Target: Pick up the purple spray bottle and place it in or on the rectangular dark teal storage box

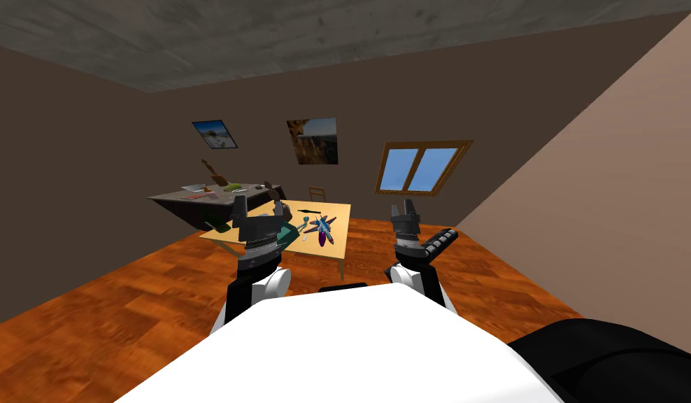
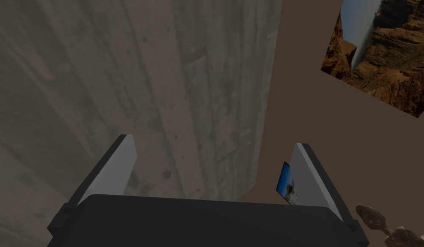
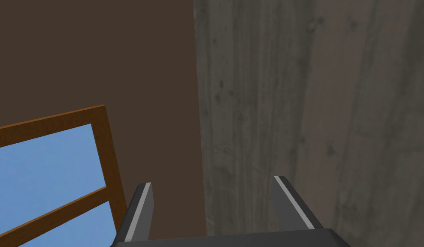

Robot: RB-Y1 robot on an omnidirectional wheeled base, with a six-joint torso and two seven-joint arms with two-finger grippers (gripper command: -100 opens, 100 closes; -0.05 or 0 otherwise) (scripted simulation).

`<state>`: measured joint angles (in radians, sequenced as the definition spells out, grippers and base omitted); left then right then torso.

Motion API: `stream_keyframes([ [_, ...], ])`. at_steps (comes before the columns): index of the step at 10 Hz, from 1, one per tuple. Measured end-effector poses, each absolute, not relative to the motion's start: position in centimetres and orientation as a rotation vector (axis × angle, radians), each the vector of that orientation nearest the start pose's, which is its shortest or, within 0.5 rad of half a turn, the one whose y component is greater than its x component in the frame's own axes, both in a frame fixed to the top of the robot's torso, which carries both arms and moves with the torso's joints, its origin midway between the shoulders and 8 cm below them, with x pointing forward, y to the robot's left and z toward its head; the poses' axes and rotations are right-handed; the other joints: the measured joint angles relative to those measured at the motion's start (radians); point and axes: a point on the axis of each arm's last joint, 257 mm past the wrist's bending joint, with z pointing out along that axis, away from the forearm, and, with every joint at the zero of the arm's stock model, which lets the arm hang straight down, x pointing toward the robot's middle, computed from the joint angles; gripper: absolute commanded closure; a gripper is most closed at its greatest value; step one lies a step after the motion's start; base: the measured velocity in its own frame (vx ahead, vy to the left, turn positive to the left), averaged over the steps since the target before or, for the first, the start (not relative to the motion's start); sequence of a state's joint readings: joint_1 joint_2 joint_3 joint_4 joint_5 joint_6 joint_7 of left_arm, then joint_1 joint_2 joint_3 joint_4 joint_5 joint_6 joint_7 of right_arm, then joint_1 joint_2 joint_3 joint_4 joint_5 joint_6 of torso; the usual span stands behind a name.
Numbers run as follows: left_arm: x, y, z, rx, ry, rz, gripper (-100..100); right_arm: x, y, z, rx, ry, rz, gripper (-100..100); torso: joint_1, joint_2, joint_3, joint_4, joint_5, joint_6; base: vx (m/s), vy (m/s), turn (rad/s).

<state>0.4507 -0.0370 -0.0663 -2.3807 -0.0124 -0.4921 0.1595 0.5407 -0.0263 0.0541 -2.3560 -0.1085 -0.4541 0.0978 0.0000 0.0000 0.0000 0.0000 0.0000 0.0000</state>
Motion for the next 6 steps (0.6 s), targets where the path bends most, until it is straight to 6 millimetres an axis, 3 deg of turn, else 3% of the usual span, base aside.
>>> stream_keyframes([
  [4, 34.0, 24.4, 6.9, -0.628, 0.54, -1.593, -100, 33.5, -27.4, 3.6, 0.685, 0.602, 1.323, 0, 0.002, -0.001, -0.001, 0.0, 0.0, 0.0, 0.012, 0.025, -0.036],
  [6, 35.1, 23.6, 5.3, -0.662, 0.593, -1.621, -100, 33.5, -27.4, 3.5, 0.685, 0.603, 1.323, 0, 0.002, -0.002, -0.001, 0.0, 0.001, 0.0, 0.023, 0.032, -0.05],
])
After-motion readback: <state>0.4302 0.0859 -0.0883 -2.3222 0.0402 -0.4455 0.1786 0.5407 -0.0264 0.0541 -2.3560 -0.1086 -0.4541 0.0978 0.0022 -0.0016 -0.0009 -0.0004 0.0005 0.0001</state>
